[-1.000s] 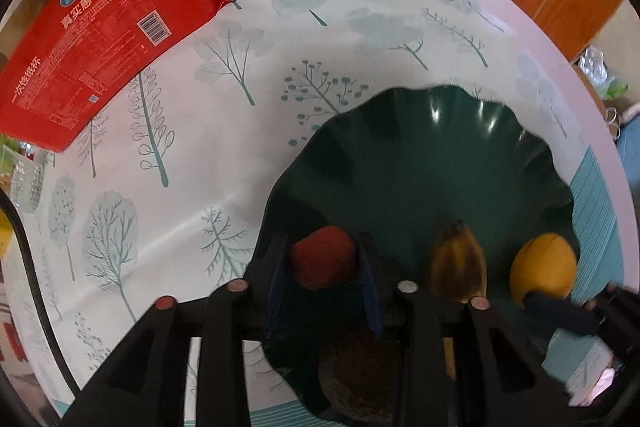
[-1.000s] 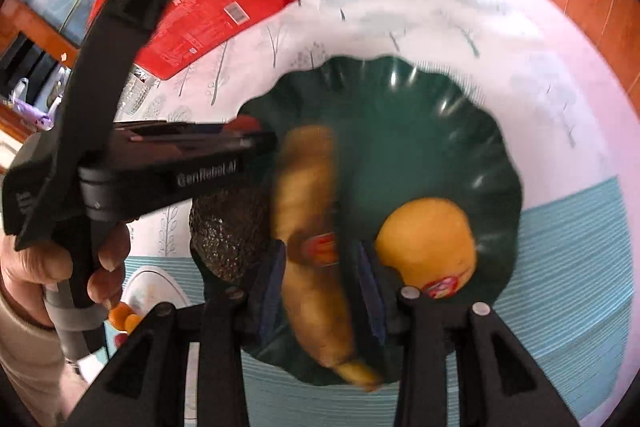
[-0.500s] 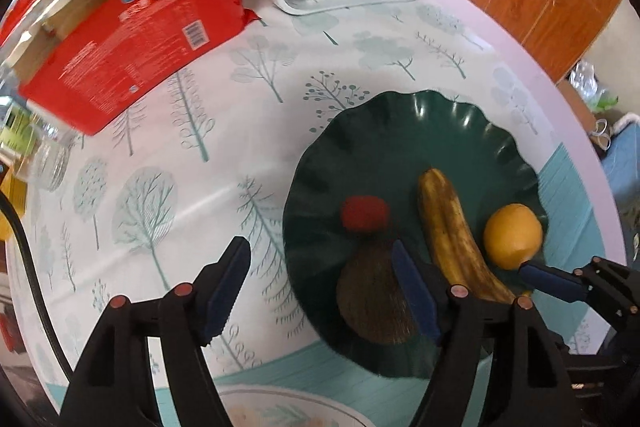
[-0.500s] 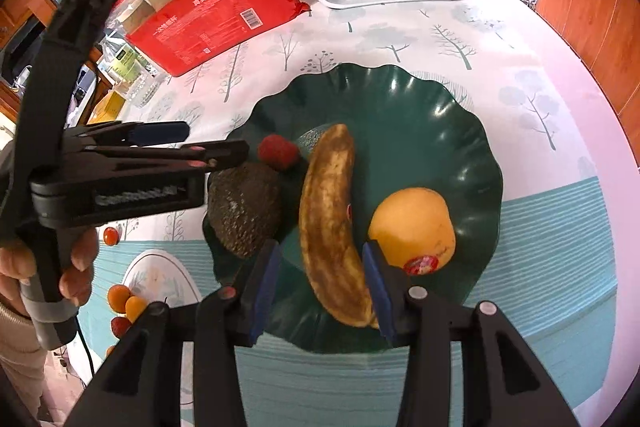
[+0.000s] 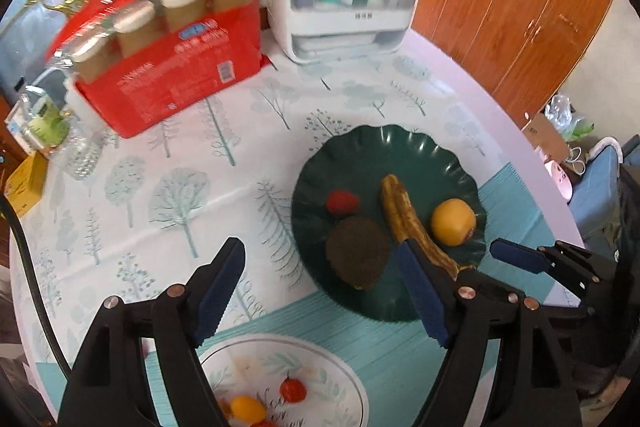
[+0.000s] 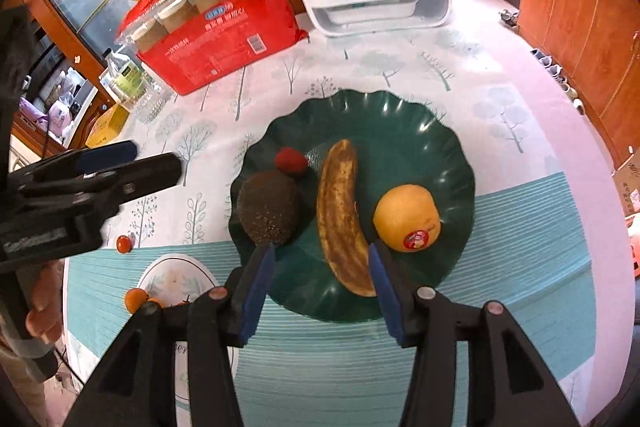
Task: Organize fruits
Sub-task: 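Move both open tools back over the white fruit plate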
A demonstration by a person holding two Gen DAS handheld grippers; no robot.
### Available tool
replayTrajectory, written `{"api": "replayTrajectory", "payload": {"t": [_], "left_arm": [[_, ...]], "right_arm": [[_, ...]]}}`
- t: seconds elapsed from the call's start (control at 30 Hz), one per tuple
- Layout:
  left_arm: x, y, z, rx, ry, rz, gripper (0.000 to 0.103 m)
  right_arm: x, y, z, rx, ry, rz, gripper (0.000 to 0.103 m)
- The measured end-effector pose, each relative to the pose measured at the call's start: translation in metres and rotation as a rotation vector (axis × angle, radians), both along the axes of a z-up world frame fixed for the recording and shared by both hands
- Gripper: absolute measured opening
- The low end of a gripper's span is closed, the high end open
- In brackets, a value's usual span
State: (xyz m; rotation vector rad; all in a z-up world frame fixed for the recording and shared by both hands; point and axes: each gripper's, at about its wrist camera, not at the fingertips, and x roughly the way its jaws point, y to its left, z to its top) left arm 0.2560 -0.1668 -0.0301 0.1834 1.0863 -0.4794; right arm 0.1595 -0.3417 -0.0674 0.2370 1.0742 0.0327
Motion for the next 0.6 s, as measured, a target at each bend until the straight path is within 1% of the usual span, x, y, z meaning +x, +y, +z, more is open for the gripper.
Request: {"api": "replayTrajectory", "payload": {"t": [0.1,0.23,0.3,0.47,0.6], "left_arm": [[-0.014,0.018,0.017,-0.019,-0.028,0.016,0.079],[-0.034,0.056,0.038,-0.051,-0.063,0.061,0.079],[-0.044,0.08,0.047,-0.066,-0.085,0.102,0.079],[-0.067,0.133,0.053,-0.084,-0.109,0.179,0.08],[-0.089,0.161,0.049,-0.063,-0.134,0.199,0.08]], "right_arm": [[-0.009,0.004,0.008,0.004,-0.02,-0.018,0.051],[-0.025,0.013,0.018,0.02,-0.056,-0.059,0.051],[-0.031,0.019,0.023,0.011,-0.073,-0.07,0.051],[-0.047,0.049,0.038,-0.022,-0.127,-0.05,0.051],[-0.056,0.08,0.047,-0.046,-0.164,0.0,0.051]]}}
